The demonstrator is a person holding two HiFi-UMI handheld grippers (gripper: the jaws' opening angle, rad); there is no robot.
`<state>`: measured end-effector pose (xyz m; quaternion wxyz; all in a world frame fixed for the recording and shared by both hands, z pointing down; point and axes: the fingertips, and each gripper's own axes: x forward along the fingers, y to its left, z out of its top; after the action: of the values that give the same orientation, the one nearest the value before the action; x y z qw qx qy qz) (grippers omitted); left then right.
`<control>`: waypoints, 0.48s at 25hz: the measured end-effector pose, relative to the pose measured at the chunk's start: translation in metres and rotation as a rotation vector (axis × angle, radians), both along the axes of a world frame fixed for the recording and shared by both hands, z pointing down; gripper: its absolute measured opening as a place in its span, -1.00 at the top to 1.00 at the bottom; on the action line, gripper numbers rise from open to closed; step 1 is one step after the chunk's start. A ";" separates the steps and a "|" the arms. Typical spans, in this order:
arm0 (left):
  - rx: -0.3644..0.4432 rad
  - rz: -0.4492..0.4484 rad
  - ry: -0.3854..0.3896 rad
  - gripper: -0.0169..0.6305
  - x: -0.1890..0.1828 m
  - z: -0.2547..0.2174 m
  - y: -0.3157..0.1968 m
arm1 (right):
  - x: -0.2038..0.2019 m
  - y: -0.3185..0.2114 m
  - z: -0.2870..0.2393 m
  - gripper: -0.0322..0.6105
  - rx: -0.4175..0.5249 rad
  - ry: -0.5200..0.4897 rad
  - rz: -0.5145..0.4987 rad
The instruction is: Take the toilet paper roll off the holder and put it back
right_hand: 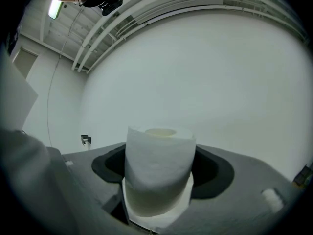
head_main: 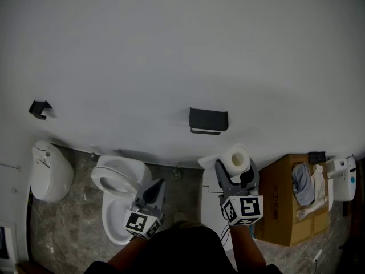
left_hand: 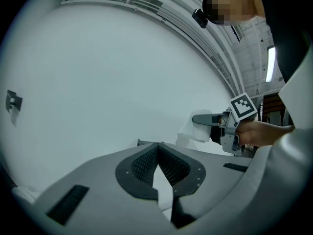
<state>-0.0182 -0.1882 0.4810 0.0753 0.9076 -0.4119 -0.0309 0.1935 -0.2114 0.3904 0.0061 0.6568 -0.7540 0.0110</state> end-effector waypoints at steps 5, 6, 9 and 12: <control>-0.033 0.011 -0.002 0.91 0.008 0.008 -0.003 | 0.006 -0.024 -0.004 -0.21 0.017 0.053 0.002; -0.034 0.016 -0.008 0.91 0.009 0.010 -0.003 | 0.007 -0.030 -0.005 -0.22 0.023 0.063 0.001; -0.044 0.017 -0.021 0.91 0.014 0.012 -0.003 | 0.011 -0.047 -0.007 -0.21 0.033 0.064 0.001; -0.059 0.008 -0.037 0.91 0.016 0.012 -0.004 | 0.014 -0.065 -0.010 -0.21 0.040 0.055 -0.005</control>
<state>-0.0024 -0.1924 0.4932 0.0947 0.9070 -0.4103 -0.0018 0.2074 -0.2762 0.3809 0.0141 0.6549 -0.7553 -0.0222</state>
